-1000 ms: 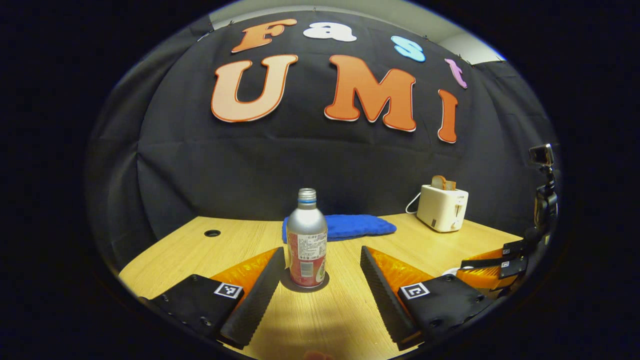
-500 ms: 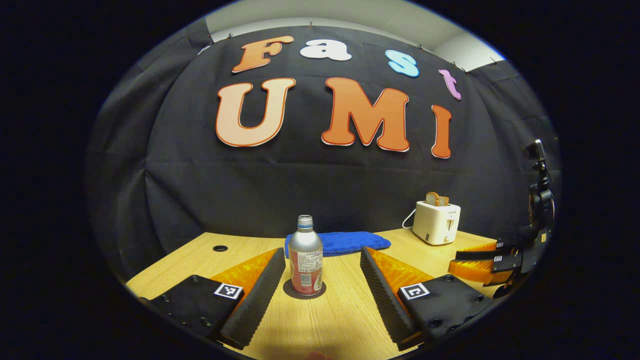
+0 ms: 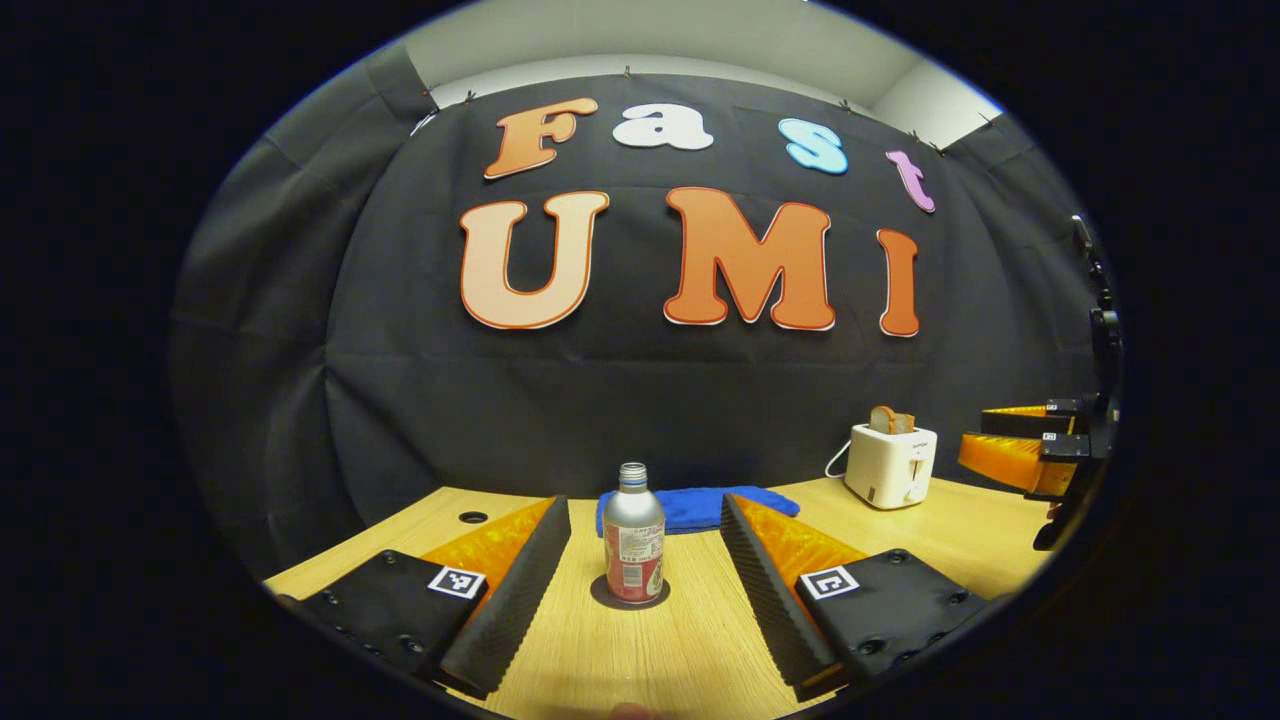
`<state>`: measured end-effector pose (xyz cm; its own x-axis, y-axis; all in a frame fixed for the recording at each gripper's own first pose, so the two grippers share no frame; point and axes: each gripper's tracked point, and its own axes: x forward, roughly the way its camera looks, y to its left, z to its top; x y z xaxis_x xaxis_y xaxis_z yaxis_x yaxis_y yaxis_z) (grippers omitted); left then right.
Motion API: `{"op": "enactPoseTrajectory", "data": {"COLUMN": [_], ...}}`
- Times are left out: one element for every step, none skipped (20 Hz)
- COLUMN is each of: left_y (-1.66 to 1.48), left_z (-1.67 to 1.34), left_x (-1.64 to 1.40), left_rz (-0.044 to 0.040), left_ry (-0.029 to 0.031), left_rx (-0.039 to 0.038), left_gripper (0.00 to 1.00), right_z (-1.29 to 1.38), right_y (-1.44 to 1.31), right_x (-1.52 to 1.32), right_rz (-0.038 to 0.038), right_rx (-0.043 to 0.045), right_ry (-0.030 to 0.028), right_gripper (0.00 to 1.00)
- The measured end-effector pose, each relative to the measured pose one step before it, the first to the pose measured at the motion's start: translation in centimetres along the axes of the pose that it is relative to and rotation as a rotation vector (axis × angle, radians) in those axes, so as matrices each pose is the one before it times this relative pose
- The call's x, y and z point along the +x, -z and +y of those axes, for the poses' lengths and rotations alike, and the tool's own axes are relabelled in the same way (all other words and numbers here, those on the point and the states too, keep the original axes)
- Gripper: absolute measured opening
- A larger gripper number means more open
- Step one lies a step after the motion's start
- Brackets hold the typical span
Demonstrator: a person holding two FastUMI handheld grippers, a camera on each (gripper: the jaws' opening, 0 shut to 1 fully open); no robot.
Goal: Open the teacup lid with one hand, grasp the water bottle and pour water into the teacup with the other hand; after pouring, place the water bottle on the coaster and then close the teacup lid.
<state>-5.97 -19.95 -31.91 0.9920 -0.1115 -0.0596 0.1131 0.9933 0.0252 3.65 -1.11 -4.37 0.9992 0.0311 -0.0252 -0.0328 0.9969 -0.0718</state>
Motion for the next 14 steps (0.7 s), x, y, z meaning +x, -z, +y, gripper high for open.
{"op": "enactPoseTrajectory", "data": {"left_y": [-0.383, -0.115, -0.159, -0.028, 0.057, 0.113, 0.042, 0.037, 0.063, 0.003, -0.066, -0.110, -0.140, -0.024], "left_z": [-0.025, 0.056, 0.170, 0.116, 0.112, 0.175, 0.143, 0.198, 0.069, 0.021, -0.016, 0.064, -0.011, 0.067], "left_x": [-0.280, -0.192, -0.214, -0.024, 0.035, 0.057, 0.026, -0.082, 0.040, -0.032, -0.027, -0.135, -0.033, 0.016], "left_rz": [-0.00605, -0.00514, -0.00307, 0.00167, 0.00191, -0.00162, 0.00004, 0.00008, 0.00122, 0.00189, -0.00004, -0.00181, -0.00147, -0.00267], "left_ry": [-0.00329, -0.00553, -0.01014, -0.00969, -0.01173, -0.01015, -0.01093, -0.01209, -0.00731, -0.00213, 0.00116, 0.00013, -0.00080, -0.00329], "left_rx": [0.00119, 0.00064, -0.00043, -0.00150, 0.00001, 0.00216, 0.00816, 0.01285, 0.00656, 0.00044, -0.00175, -0.00175, 0.00028, 0.00114], "left_gripper": [0.98, 0.98, 0.96, 0.96, 0.99, 0.99, 0.99, 0.99, 0.97, 0.99, 1.00, 1.00, 1.00, 0.96], "right_z": [-0.257, -0.250, -0.189, -0.057, -0.035, -0.097, -0.201, -0.096, -0.021, -0.002, -0.015, 0.009, -0.021, -0.065], "right_y": [-0.522, -0.401, -0.351, -0.082, -0.004, -0.025, -0.005, -0.076, -0.083, 0.010, -0.126, -0.052, 0.107, -0.065], "right_x": [-0.046, -0.029, -0.027, -0.069, 0.011, 0.017, 0.034, -0.043, 0.039, -0.038, -0.113, -0.025, 0.004, -0.015], "right_rz": [-0.01374, -0.01047, -0.00810, -0.00165, -0.00006, -0.00089, -0.00013, -0.00332, -0.00371, -0.00074, -0.00215, -0.00108, 0.00010, -0.00313], "right_rx": [-0.00020, -0.00235, -0.00055, -0.00035, -0.00043, -0.00201, -0.00168, -0.00129, 0.00004, 0.00013, -0.00125, -0.00105, -0.00164, 0.00039], "right_ry": [0.00769, 0.00754, 0.00711, 0.00305, 0.00353, 0.00559, 0.00792, 0.00783, 0.00731, 0.00459, 0.00420, 0.00277, 0.00122, 0.00357], "right_gripper": [0.81, 0.83, 0.83, 0.85, 0.86, 0.87, 0.87, 0.88, 0.88, 0.89, 0.89, 0.89, 0.89, 0.90]}}
